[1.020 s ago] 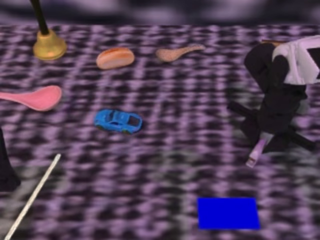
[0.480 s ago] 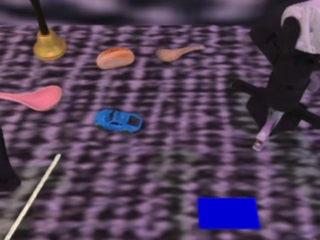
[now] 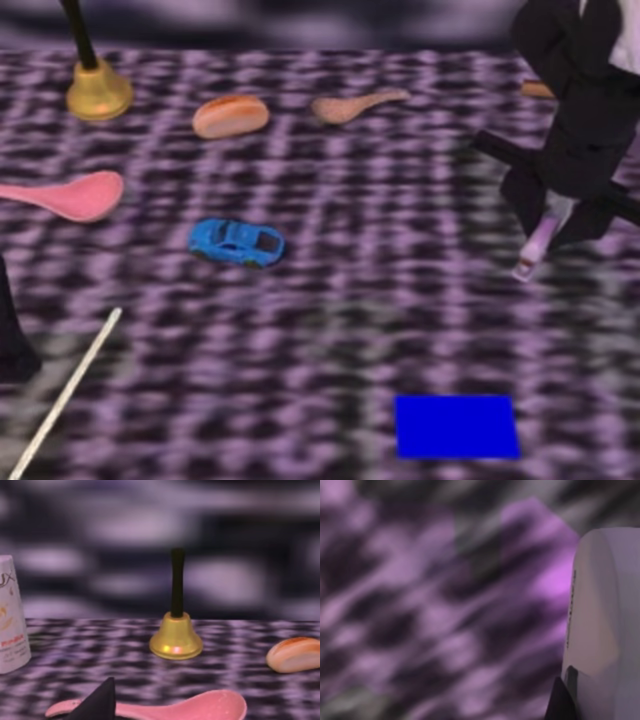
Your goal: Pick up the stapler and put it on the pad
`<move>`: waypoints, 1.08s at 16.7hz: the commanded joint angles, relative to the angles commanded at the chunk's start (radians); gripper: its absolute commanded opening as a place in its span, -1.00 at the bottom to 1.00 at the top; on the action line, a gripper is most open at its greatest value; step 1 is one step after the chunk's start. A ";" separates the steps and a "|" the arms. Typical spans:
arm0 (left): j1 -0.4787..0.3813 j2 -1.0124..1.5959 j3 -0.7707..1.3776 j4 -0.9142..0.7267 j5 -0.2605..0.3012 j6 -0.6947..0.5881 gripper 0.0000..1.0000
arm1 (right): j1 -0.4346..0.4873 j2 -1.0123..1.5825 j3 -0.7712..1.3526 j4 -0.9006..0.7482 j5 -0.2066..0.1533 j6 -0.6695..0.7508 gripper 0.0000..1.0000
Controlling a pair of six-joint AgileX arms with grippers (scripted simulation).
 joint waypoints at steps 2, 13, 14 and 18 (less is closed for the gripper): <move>0.000 0.000 0.000 0.000 0.000 0.000 1.00 | 0.010 -0.002 -0.001 -0.002 0.000 -0.032 -1.00; 0.000 0.000 0.000 0.000 0.000 0.000 1.00 | 0.194 -0.096 -0.109 -0.037 0.000 -0.848 -1.00; 0.000 0.000 0.000 0.000 0.000 0.000 1.00 | 0.217 -0.110 -0.128 -0.041 -0.001 -0.960 -1.00; 0.000 0.000 0.000 0.000 0.000 0.000 1.00 | 0.303 -0.172 -0.196 -0.048 -0.002 -1.387 -1.00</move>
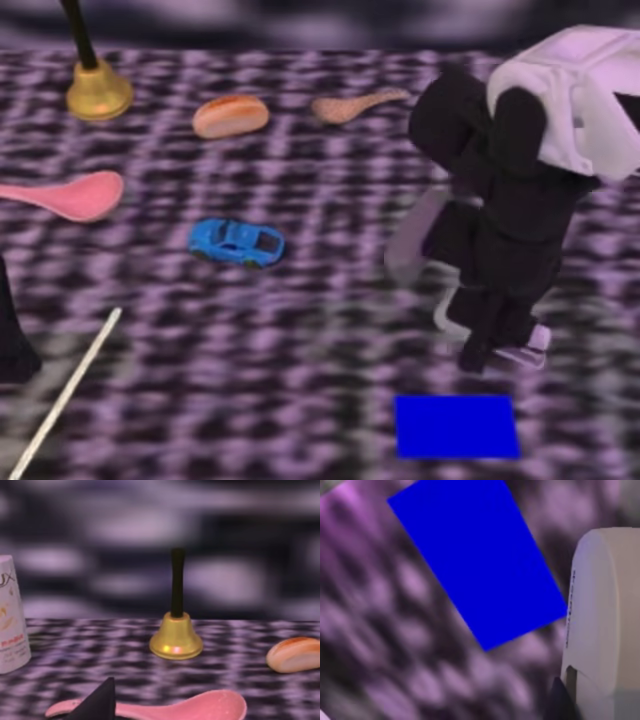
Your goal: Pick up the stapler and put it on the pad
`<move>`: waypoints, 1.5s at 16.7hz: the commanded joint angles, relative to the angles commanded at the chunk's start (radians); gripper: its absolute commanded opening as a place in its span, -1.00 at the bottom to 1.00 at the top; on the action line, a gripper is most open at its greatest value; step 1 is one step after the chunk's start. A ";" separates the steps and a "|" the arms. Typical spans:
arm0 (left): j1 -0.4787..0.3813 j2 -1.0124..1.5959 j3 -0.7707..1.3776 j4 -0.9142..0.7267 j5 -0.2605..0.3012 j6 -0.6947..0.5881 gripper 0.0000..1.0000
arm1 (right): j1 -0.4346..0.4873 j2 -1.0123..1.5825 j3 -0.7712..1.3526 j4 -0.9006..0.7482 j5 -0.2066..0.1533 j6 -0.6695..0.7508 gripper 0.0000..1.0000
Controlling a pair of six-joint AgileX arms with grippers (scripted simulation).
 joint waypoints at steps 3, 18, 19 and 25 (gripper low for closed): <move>0.000 0.000 0.000 0.000 0.000 0.000 1.00 | 0.051 -0.055 -0.043 0.009 0.001 -0.232 -1.00; 0.000 0.000 0.000 0.000 0.000 0.000 1.00 | 0.091 -0.078 -0.154 0.138 0.005 -0.403 -1.00; 0.000 0.000 0.000 0.000 0.000 0.000 1.00 | 0.092 -0.062 -0.182 0.184 0.005 -0.402 -1.00; 0.000 0.000 0.000 0.000 0.000 0.000 1.00 | 0.101 0.018 -0.328 0.414 0.005 -0.401 -1.00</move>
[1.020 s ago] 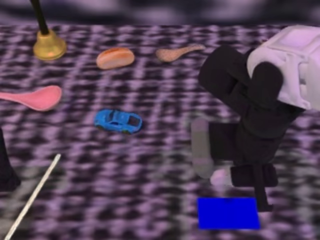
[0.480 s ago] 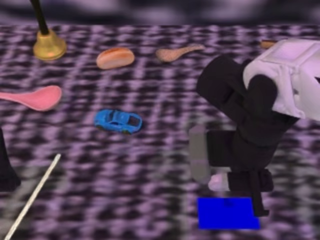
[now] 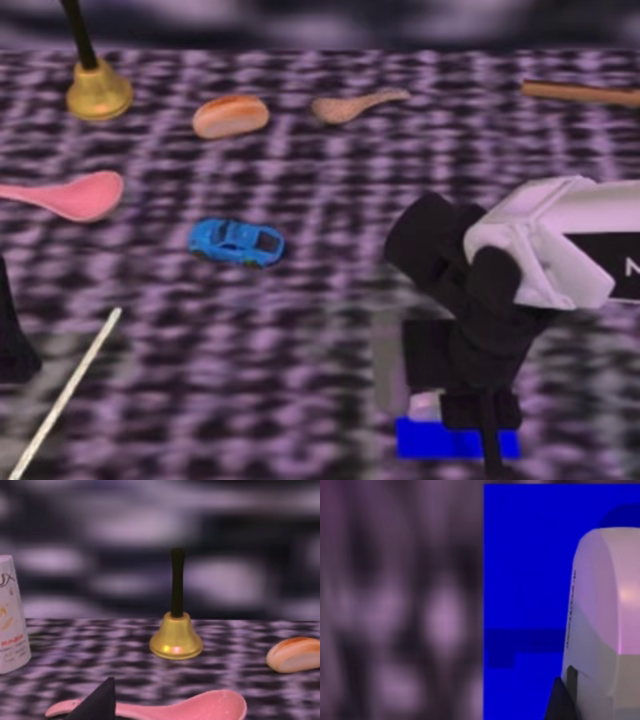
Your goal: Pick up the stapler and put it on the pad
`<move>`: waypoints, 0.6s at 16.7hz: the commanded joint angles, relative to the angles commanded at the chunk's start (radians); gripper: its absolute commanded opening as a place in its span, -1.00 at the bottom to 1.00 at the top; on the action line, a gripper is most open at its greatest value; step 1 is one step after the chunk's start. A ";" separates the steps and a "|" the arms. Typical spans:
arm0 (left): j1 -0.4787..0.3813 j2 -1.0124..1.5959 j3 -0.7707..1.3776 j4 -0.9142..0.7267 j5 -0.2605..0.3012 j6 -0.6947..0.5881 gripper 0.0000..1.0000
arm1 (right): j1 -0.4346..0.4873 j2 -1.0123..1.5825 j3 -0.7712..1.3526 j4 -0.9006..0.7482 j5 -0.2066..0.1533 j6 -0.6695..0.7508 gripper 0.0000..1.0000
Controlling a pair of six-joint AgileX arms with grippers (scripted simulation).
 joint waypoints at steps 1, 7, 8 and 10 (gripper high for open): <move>0.000 0.000 0.000 0.000 0.000 0.000 1.00 | 0.001 0.004 -0.006 0.007 0.000 0.000 -1.00; 0.000 0.000 0.000 0.000 0.000 0.000 1.00 | 0.001 0.004 -0.006 0.007 0.000 0.000 -0.55; 0.000 0.000 0.000 0.000 0.000 0.000 1.00 | 0.001 0.004 -0.006 0.007 0.000 0.000 -0.40; 0.000 0.000 0.000 0.000 0.000 0.000 1.00 | 0.001 0.004 -0.006 0.007 0.000 0.000 -0.10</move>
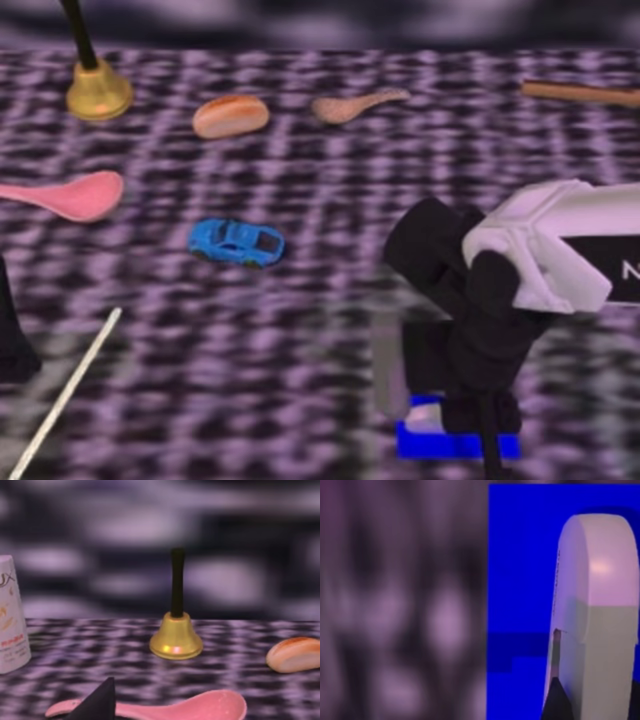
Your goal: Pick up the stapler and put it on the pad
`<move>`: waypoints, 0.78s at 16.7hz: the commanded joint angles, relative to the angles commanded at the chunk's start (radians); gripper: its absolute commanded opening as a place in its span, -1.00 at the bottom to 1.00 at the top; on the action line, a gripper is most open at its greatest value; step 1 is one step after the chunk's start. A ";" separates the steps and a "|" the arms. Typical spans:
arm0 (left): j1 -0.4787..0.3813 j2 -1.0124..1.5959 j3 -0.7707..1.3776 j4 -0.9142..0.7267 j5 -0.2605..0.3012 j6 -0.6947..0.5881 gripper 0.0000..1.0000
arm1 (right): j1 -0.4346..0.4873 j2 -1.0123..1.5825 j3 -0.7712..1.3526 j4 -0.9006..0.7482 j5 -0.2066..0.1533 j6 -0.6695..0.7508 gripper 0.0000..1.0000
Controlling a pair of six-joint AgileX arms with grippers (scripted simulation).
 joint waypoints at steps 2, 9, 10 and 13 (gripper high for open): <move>0.000 0.000 0.000 0.000 0.000 0.000 1.00 | 0.000 0.000 0.000 0.000 0.000 0.000 0.21; 0.000 0.000 0.000 0.000 0.000 0.000 1.00 | 0.000 0.000 0.000 0.000 0.000 0.000 1.00; 0.000 0.000 0.000 0.000 0.000 0.000 1.00 | 0.000 0.000 0.000 0.000 0.000 0.000 1.00; 0.000 0.000 0.000 0.000 0.000 0.000 1.00 | 0.000 0.000 0.000 0.000 0.000 0.000 1.00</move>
